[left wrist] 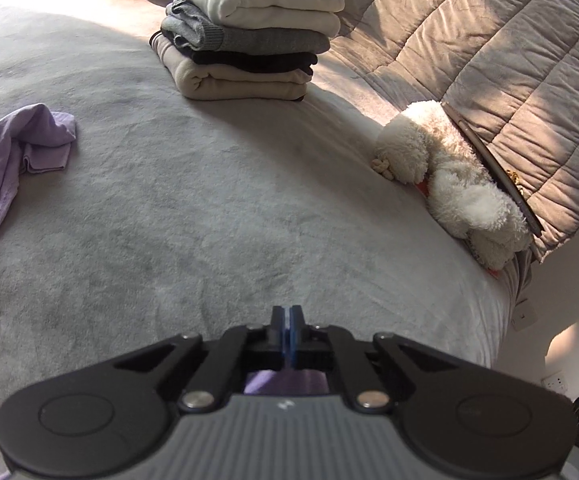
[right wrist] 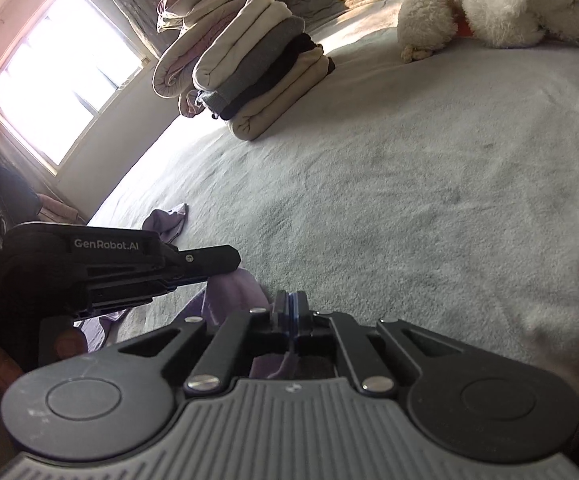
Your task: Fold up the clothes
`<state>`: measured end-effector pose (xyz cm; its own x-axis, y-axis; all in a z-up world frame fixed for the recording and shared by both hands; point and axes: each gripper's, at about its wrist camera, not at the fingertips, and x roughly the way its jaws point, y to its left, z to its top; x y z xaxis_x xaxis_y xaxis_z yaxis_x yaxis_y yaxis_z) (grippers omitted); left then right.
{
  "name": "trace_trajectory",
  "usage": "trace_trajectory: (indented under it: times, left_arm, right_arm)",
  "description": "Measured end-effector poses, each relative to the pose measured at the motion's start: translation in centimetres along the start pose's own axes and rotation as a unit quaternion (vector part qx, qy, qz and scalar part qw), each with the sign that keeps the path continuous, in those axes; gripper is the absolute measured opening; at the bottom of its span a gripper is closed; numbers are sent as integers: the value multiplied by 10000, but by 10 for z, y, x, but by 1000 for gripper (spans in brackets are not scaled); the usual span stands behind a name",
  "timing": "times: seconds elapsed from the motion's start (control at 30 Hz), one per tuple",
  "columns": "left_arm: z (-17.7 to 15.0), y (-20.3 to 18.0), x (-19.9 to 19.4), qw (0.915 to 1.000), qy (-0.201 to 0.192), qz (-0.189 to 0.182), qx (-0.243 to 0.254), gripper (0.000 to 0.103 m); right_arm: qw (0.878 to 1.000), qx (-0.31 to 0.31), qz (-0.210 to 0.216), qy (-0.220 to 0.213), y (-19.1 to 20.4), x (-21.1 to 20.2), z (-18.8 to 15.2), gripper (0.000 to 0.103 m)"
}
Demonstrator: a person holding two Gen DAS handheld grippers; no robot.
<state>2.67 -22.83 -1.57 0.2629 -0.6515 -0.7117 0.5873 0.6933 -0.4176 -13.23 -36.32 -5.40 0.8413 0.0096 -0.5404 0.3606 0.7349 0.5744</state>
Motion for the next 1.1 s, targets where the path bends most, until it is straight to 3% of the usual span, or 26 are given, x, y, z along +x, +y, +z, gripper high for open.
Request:
trace_trajectory:
  times: [0.13,0.27,0.37,0.5,0.57,0.63,0.7,0.77,0.8,0.83,0.87,0.9,0.93,1.1]
  left_arm:
    - [-3,-10,-4,9982,-370,-460,70,1]
    - [-4,-16,12,9988,-216,-406,176,2]
    - [-1,-14,30,9993,221,-261,171,7]
    - [2,-14,34,9984,401,-225,316,38]
    - [3,-16,36,9975,516,-305,377,40]
    - [3,-17,41,9957,734,-430,376,45]
    - [1,-21,46,9945,862,-432,412,47]
    - [-1,-26,49,9944,870,-369,475,44]
    - [-2,-29,51,9943,865,-353,504,33]
    - [-3,-31,54,9938,911,-377,515,10]
    - [-5,-33,56,9934,934,-401,533,2]
    - [-7,-35,55,9937,856,-432,585,2]
    - [-9,-37,54,9939,777,-462,636,2]
    - [-13,-42,38,9937,112,-986,520,2]
  right_arm:
    - [9965,-302,-429,-648,3,-25,0,2]
    - [9912,-447,-771,-984,1,-36,0,2]
    - [9936,-232,-910,-624,-11,-24,-1,2]
    - [9936,226,-1032,-390,-30,-24,2,13]
    - [9937,182,-1032,-401,-30,-27,3,15]
    - [9947,61,-973,-331,-28,-26,1,36]
    - [9943,-219,-992,-328,-21,-25,-6,41]
    - [9906,-640,-1169,-297,-12,-19,-13,41]
    - [9882,-815,-1260,-297,-9,-16,-16,41]
    - [9857,-967,-1345,-307,-7,-12,-19,39]
    - [9826,-1139,-1433,-328,-4,-10,-22,36]
    - [9788,-1321,-1523,-355,0,-9,-24,26]
    - [9781,-1372,-1522,-370,0,-9,-25,5]
    - [9763,-1266,-1565,-801,-2,-28,-23,3]
